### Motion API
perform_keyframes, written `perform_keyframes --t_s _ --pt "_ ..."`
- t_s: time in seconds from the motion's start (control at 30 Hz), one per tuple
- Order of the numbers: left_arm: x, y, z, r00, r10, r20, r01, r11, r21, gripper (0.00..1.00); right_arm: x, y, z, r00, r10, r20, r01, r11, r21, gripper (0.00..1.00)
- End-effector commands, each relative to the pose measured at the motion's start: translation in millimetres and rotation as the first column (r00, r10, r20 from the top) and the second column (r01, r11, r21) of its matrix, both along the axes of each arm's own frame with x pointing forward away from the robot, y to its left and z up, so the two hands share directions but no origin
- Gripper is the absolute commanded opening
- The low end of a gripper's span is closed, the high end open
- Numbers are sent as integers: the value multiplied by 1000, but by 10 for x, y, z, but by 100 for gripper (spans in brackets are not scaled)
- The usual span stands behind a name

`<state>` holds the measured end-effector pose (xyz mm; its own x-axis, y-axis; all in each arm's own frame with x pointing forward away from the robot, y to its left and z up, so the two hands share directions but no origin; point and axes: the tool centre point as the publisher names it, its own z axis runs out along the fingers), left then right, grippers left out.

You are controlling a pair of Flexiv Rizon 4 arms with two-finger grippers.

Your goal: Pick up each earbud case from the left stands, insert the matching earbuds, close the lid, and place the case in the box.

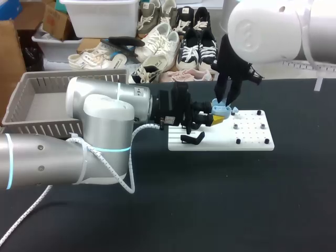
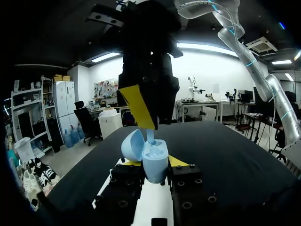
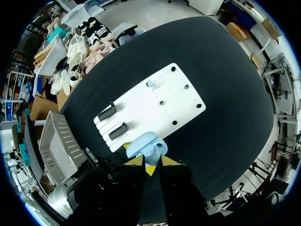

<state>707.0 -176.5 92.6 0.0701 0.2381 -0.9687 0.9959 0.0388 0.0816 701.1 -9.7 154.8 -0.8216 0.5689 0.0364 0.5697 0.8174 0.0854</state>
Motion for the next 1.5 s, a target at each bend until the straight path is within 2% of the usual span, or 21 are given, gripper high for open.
perform_keyframes --t_s 0.03,1.5 --pt "-4 1 -3 1000 1 2 -1 1000 -4 0 -14 -1 -4 1000 -4 3 4 1000 0 0" --pt "-4 1 -3 1000 1 2 -1 1000 -4 0 -49 -47 -12 1000 -30 -1 30 1000 10 0"
